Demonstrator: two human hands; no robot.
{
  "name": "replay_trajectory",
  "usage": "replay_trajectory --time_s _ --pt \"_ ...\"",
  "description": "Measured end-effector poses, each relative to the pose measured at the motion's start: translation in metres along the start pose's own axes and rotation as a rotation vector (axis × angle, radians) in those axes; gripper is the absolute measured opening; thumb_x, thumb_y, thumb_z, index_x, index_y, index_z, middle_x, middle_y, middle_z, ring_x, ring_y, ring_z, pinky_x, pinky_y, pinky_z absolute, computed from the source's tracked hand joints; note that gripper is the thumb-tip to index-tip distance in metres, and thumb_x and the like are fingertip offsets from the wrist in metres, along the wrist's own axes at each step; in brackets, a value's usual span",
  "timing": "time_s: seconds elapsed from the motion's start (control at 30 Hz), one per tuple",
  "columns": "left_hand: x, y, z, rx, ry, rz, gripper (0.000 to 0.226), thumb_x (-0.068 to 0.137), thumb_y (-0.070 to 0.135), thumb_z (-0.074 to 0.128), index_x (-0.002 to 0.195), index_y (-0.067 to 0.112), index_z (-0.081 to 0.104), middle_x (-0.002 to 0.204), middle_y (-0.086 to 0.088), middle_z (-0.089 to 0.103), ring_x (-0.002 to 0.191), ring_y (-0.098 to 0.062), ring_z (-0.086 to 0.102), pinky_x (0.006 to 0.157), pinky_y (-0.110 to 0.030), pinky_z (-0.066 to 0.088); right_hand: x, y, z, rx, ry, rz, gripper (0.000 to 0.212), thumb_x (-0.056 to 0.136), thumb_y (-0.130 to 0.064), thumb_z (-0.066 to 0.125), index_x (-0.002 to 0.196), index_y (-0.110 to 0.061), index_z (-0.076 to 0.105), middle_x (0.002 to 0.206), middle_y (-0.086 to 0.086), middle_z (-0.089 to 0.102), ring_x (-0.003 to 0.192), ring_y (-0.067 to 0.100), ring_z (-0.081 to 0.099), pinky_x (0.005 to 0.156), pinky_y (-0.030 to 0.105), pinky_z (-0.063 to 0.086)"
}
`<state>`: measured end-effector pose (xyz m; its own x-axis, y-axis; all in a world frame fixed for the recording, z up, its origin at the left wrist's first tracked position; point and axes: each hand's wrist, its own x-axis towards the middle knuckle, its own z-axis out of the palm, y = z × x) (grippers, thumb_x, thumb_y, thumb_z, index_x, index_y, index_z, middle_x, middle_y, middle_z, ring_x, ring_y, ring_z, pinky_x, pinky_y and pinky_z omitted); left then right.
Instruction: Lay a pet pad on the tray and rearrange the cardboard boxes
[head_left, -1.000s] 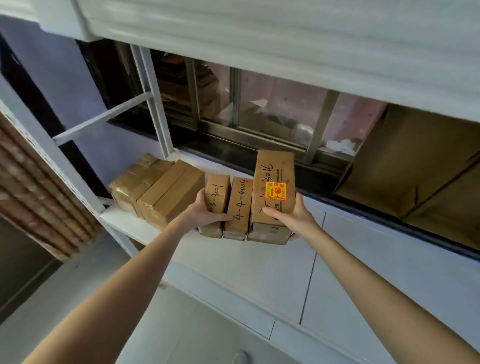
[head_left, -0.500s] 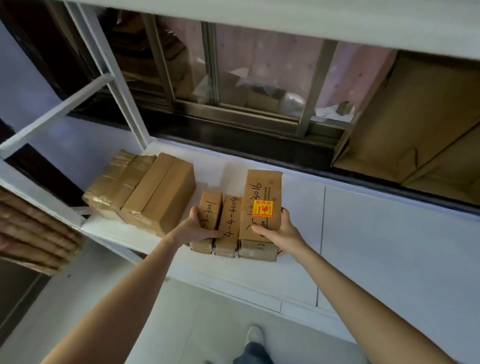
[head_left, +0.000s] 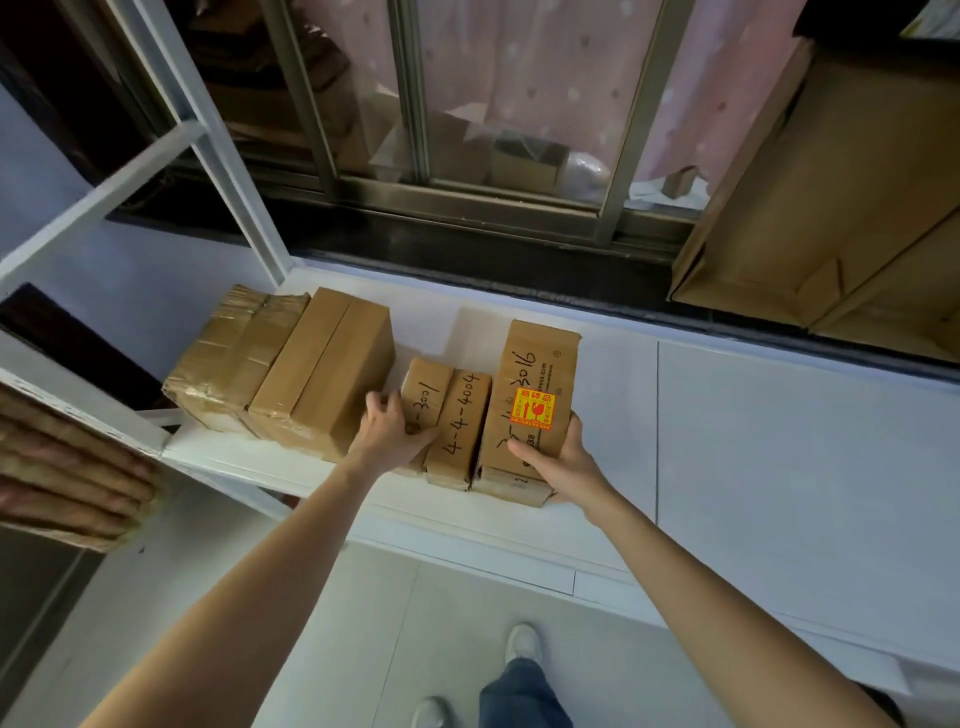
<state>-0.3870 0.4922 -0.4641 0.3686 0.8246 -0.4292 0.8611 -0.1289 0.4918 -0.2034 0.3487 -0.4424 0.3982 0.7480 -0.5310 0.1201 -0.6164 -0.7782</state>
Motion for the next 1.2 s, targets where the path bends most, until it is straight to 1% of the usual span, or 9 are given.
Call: replay_trajectory --time_s 0.13,0.23,0.33,0.4,0.57,0.7,0.93,1.03,1.2 --pt "0.001 0.003 -0.004 0.125 0.051 0.076 0.087 0.090 0.042 0.055 0.149 0.007 0.001 0.141 -0.019 0.022 0.135 -0.035 0.025 0.110 -0.043 0.029 0.000 -0.003 0.006 -0.011 -0.003 -0.009 0.088 0.077 -0.053 0.067 0.142 -0.032 0.011 0.130 -0.005 0.055 0.117 0.023 0.054 0.098 0.048 0.047" --pt "-0.001 0.002 -0.004 0.162 0.093 0.115 0.080 0.088 0.040 0.056 0.148 0.011 0.011 0.142 -0.017 0.026 0.134 -0.032 0.028 0.106 -0.042 0.036 0.003 -0.009 0.010 -0.020 -0.013 -0.019 0.088 0.079 -0.050 0.066 0.143 -0.031 0.009 0.132 -0.005 0.053 0.114 0.022 0.054 0.098 0.048 0.048" --pt "-0.004 0.000 -0.002 0.298 0.169 0.243 0.076 0.087 0.040 0.057 0.147 0.013 0.018 0.152 -0.013 0.019 0.141 -0.030 0.020 0.113 -0.042 0.028 0.006 -0.013 0.016 -0.026 -0.025 -0.031 0.086 0.081 -0.048 0.065 0.143 -0.030 0.009 0.131 -0.005 0.053 0.110 0.020 0.054 0.097 0.048 0.049" --pt "-0.005 0.000 0.001 0.368 0.119 0.310 0.076 0.087 0.041 0.055 0.149 0.018 0.016 0.156 -0.009 0.015 0.144 -0.028 0.013 0.117 -0.044 0.019 0.008 -0.017 0.021 -0.035 -0.030 -0.037 0.086 0.081 -0.049 0.065 0.143 -0.030 0.009 0.133 -0.004 0.053 0.115 0.023 0.055 0.097 0.049 0.049" --pt "-0.004 -0.002 0.002 0.387 -0.032 0.264 0.077 0.088 0.045 0.050 0.150 0.024 0.009 0.160 -0.001 0.001 0.147 -0.025 -0.001 0.118 -0.047 0.012 0.011 -0.023 0.030 -0.056 -0.028 -0.039 0.086 0.081 -0.049 0.063 0.144 -0.028 0.008 0.134 -0.003 0.053 0.118 0.026 0.055 0.098 0.045 0.048" --pt "-0.003 -0.005 0.000 0.389 -0.041 0.270 0.077 0.089 0.048 0.049 0.150 0.025 0.009 0.161 -0.001 0.000 0.148 -0.024 -0.001 0.118 -0.047 0.012 0.012 -0.022 0.031 -0.093 -0.023 -0.021 0.087 0.082 -0.052 0.062 0.145 -0.028 0.007 0.135 -0.002 0.053 0.120 0.027 0.053 0.098 0.037 0.042" --pt "-0.009 -0.002 -0.009 0.416 -0.015 0.310 0.073 0.090 0.047 0.050 0.150 0.024 0.014 0.161 0.000 0.000 0.148 -0.023 -0.004 0.117 -0.045 0.010 0.006 -0.029 0.027 -0.113 -0.060 0.016 0.099 0.078 -0.056 0.064 0.147 -0.023 0.001 0.140 -0.002 0.049 0.126 0.027 0.049 0.104 0.041 0.037" --pt "-0.013 -0.001 -0.016 0.433 0.015 0.351 0.073 0.089 0.045 0.051 0.149 0.024 0.016 0.161 -0.003 0.002 0.148 -0.024 -0.003 0.118 -0.045 0.010 0.001 -0.030 0.021 -0.132 -0.062 0.055 0.110 0.077 -0.061 0.062 0.149 -0.022 -0.011 0.147 0.000 0.042 0.134 0.028 0.041 0.109 0.042 0.031" --pt "-0.029 0.009 -0.032 0.452 0.015 0.380 0.076 0.090 0.049 0.049 0.150 0.026 0.010 0.161 -0.004 0.000 0.148 -0.026 -0.004 0.118 -0.047 0.009 -0.020 -0.041 0.009 -0.128 -0.023 0.031 0.108 0.079 -0.057 0.061 0.149 -0.021 -0.014 0.154 0.006 0.030 0.139 0.029 0.034 0.109 0.041 0.030"
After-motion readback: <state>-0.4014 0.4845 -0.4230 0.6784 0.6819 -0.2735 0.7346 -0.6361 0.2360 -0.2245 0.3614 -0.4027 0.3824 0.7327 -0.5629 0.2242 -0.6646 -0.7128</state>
